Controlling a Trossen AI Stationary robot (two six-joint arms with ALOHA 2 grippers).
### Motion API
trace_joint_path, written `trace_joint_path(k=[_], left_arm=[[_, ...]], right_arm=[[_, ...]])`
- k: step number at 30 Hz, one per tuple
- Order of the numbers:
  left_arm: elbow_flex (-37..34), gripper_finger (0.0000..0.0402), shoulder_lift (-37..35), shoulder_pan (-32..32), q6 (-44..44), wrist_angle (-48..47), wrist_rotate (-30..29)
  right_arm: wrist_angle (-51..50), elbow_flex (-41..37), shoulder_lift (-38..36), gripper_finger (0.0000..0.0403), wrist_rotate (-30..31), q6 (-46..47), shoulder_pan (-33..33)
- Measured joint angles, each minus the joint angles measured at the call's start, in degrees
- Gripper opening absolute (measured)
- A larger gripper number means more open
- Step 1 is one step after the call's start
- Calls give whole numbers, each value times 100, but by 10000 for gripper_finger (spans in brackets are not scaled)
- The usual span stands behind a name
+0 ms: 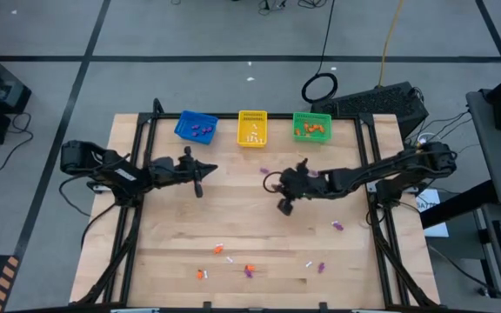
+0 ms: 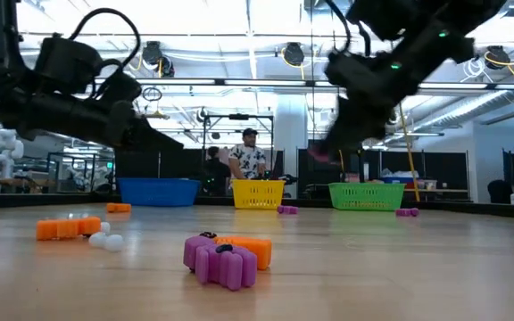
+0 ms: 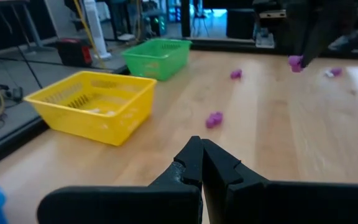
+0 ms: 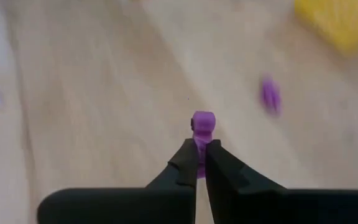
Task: Sort Halloween decoration
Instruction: Put the violet skeleton toy into the blue bin
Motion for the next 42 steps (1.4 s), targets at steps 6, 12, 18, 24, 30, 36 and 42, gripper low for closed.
trace_joint_path(k=[6,12,18,24,30,36,42], left_arm=[[-289,2,0,106,-5,576,2],[-299,2,-2,106,-2,644,8],[-303,2,-2,106,-1,643,21],[-308,2,0,95,1,535,24],[-310,2,0,95,21,479,110],[-311,2,0,74,37,455,388],[-312,2,0,73,54,447,512]], right_arm=[[1969,1,545,4,127,-705,-393],[2121,696,1111,4,103,-988,-916],[1409,2205,1849,4,-145,-1665,-1265],[952,3730,2756,4,-208,-2361,-1547],[929,4828,3676,4,-200,-2480,-1799],[1001,5823,4612,4,-200,-2314,-2014],[977,6732,5421,4,-202,-2094,-2163]])
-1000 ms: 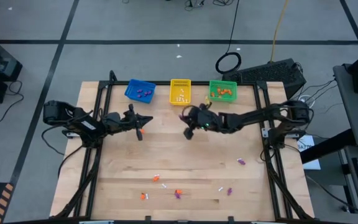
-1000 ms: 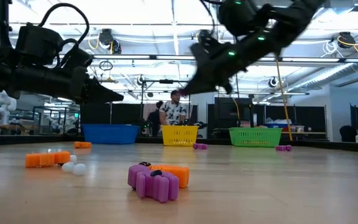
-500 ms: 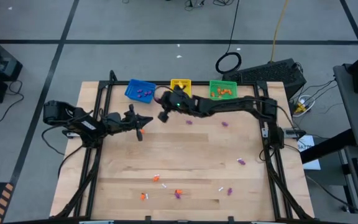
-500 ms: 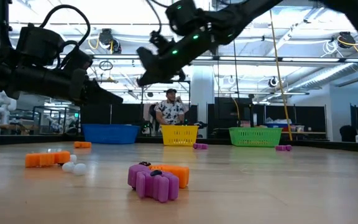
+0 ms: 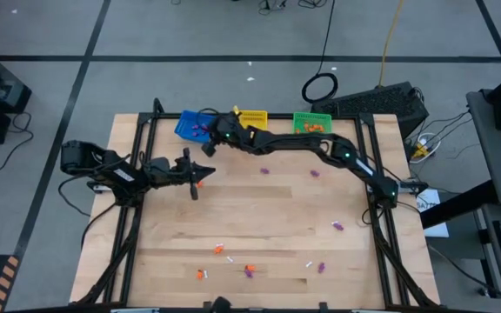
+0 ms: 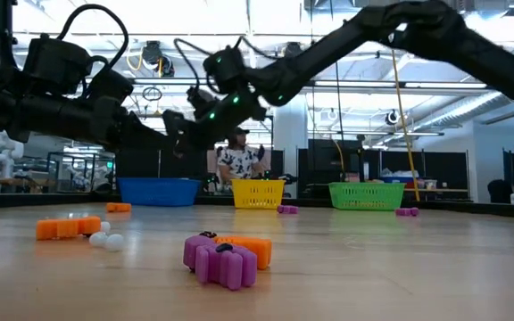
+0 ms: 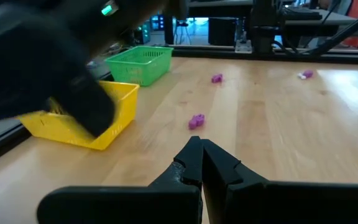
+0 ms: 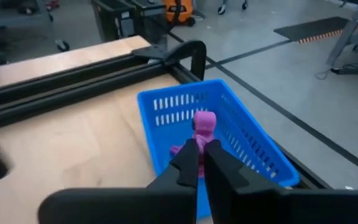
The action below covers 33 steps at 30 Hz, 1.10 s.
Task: Sort Halloween decoration
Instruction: Put the violet skeleton toy into the blue bin
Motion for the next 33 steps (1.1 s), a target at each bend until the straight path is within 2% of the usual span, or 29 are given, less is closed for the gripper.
trace_joint_path(k=[6,15,26,33], left_arm=[[-2,2,0,-2,4,-20,32],[-2,2,0,-2,105,-40,34],[-2,2,0,-2,105,-40,34],[-2,2,0,-2,105,-35,34]], right_arm=[[-42,459,462,4,-2,254,-86],[-147,490,556,9,-11,417,-204],[-277,490,558,99,-13,419,-215],[-459,488,481,122,-15,232,-213]])
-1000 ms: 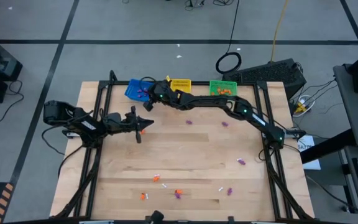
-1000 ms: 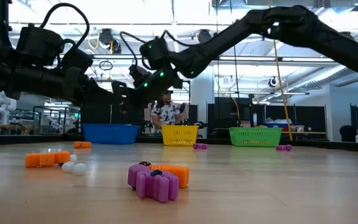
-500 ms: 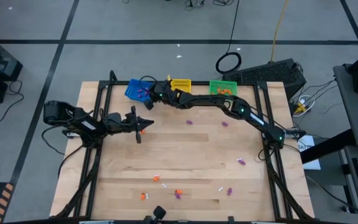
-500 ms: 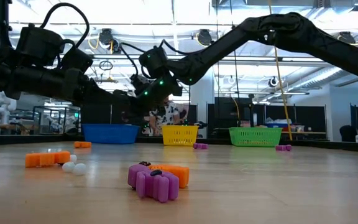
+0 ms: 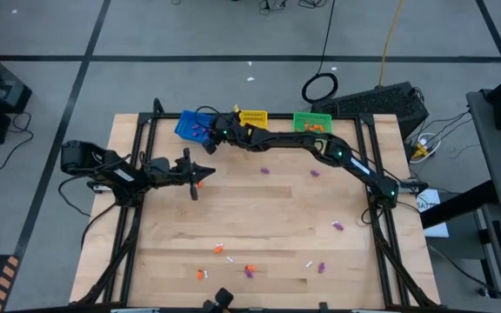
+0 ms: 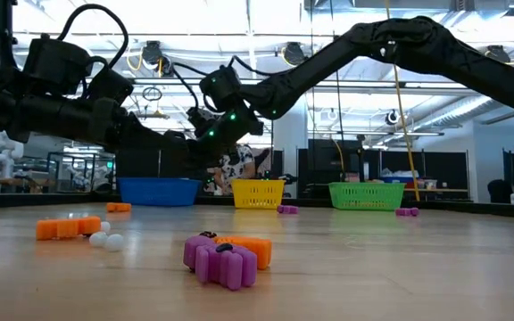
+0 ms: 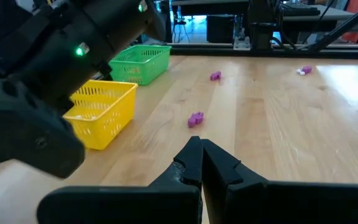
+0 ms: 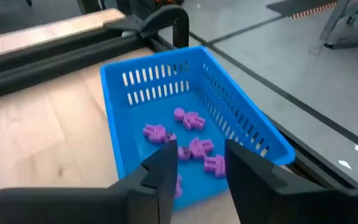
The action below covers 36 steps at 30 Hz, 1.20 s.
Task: Sort Halloween decoration
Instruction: Put the violet skeleton toy into the blue bin
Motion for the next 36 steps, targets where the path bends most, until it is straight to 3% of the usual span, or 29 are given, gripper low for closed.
trace_joint_path(k=[5,10,13,18,29,36], left_arm=[[0,2,0,1,-2,217,1],[0,1,0,2,6,343,-2],[0,1,0,26,13,345,-39],[0,1,0,148,-10,380,-67],[15,0,0,463,-15,19,111],[367,0,-2,582,-17,-1128,118]], right_arm=[[-677,0,-297,111,-442,-74,4],[-1201,0,-623,59,-508,-677,73],[-1032,0,-766,14,-876,-762,57],[-457,-85,-758,4,-1036,-804,5],[1389,-1577,-956,0,-1027,-677,343],[1541,-3221,-2384,0,-848,-1090,350]])
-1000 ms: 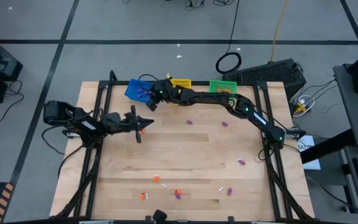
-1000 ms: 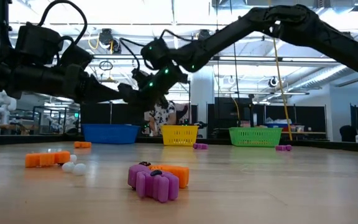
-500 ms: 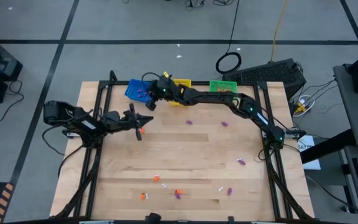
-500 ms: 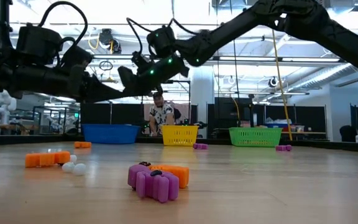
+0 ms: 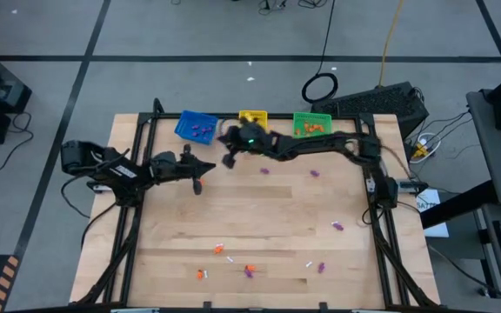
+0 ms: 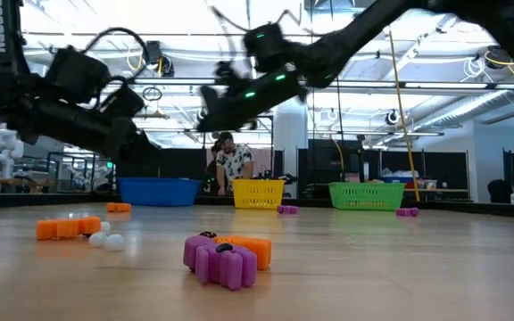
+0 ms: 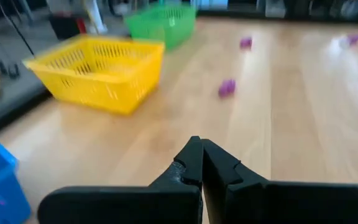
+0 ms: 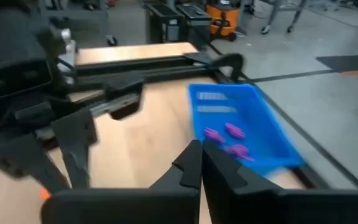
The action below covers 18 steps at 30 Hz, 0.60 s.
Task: Sort Halloween decoration
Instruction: Put the violet skeleton toy into the blue bin
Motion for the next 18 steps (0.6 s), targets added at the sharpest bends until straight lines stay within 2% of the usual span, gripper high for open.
trace_joint_path(k=[4,9,13,18], left_arm=[[569,0,0,0,24,-1439,-23],[1774,0,0,-2,64,-4390,-284],[2659,0,0,-64,176,-6423,-882],[3381,0,0,-1,162,-7833,-1695]], right_arm=[[-66,-1053,-996,0,15,-186,-112],[-70,-2165,-2083,0,171,-319,-178],[-44,-2950,-2908,0,524,-373,-187],[184,-3848,-3633,0,758,-265,-181]])
